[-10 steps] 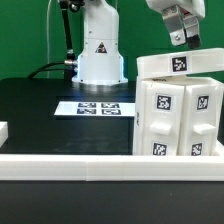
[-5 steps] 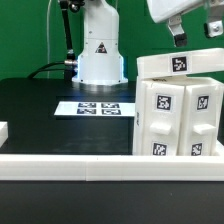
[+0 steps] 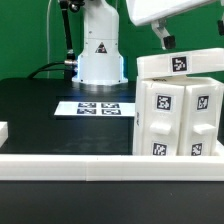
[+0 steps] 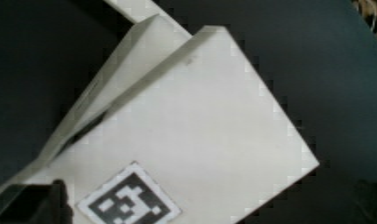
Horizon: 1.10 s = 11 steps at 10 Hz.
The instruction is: Assemble cabinet
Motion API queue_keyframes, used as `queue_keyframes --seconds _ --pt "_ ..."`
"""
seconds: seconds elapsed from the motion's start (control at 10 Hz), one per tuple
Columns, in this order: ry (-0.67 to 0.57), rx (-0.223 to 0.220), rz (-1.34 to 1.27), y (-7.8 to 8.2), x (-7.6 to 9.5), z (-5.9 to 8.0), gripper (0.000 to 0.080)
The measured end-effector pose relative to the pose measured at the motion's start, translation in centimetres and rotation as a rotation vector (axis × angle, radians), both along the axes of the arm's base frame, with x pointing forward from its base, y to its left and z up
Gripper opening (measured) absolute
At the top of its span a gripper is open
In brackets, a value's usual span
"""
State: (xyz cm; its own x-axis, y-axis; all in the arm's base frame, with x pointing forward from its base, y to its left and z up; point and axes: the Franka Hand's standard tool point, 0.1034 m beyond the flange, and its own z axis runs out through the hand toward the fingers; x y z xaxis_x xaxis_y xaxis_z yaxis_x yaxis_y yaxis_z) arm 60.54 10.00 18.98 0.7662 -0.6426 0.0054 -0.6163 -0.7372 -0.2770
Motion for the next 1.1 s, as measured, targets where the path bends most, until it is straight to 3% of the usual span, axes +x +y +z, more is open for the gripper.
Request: queue_keyframes --seconds 0.1,0.5,0.8,1.1 --pt "-0.029 -0.053 0.162 0.09 -0.01 -0.01 0.0797" --pt "-0.125 -0.196 0.725 -0.21 0.88 0.12 0.0797" --pt "-0.165 -0.243 0.952 -0.54 0.9 0.02 0.0797" --pt "-0.198 -0.318 1.326 -0.91 0.67 -0.58 0.0797"
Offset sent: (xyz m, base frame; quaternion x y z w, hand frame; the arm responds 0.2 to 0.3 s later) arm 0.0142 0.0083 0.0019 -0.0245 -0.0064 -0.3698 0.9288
